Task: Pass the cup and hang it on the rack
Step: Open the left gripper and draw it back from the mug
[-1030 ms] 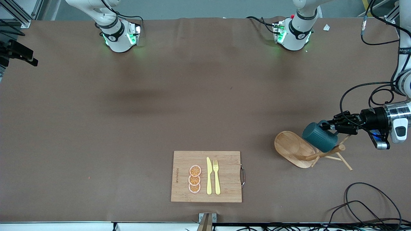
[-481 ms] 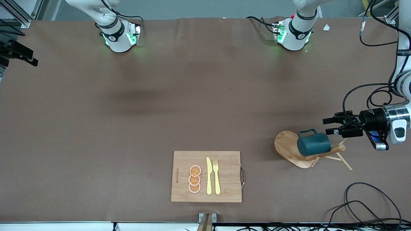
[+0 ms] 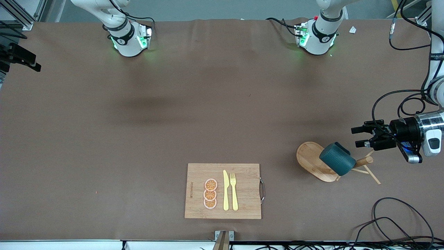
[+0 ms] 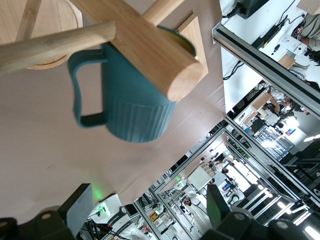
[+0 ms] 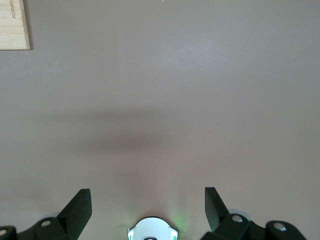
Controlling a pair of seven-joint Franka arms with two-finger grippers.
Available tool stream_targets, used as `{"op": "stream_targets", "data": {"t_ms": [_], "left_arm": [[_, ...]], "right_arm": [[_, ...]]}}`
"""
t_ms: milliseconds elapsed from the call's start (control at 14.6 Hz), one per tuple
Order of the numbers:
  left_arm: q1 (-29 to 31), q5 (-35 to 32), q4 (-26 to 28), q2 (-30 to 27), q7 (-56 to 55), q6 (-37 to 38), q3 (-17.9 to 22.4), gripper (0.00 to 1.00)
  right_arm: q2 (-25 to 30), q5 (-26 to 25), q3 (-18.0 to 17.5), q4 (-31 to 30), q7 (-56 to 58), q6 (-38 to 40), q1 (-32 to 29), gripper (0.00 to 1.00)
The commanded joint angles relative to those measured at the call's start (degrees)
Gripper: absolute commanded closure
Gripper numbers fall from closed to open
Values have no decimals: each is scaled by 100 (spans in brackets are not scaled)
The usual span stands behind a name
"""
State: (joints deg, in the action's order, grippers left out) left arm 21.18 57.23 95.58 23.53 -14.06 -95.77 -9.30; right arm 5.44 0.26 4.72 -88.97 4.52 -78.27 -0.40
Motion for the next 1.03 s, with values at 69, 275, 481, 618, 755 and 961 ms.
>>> {"op": "stream_targets", "data": {"t_ms": [69,275,481,618,755,961], "left_arm": [[53,-27,-144,-120,-228,172,-1,0],[53,-211,-180,-234,-308,190,-1,0],[53,-299,-224,-305,-422,199,-1,0],[44,-466,-232,-384,-483,208,-1,0],[36,-703,-241,-533,-493,217,-1,0],[-17,-1492,-407,-787,-493,208,-36,0]], "right_arm": [[159,53,-15,-165,-65,-65,5,0],[159,53,-23,-165,-65,-65,13,0],[159,53,-23,-165,-56,-65,13,0],[159,53,-23,-165,-56,-65,13,0],[150,53,-23,-156,-56,-65,13,0],[159,53,-32,-156,-56,-65,66,0]]}}
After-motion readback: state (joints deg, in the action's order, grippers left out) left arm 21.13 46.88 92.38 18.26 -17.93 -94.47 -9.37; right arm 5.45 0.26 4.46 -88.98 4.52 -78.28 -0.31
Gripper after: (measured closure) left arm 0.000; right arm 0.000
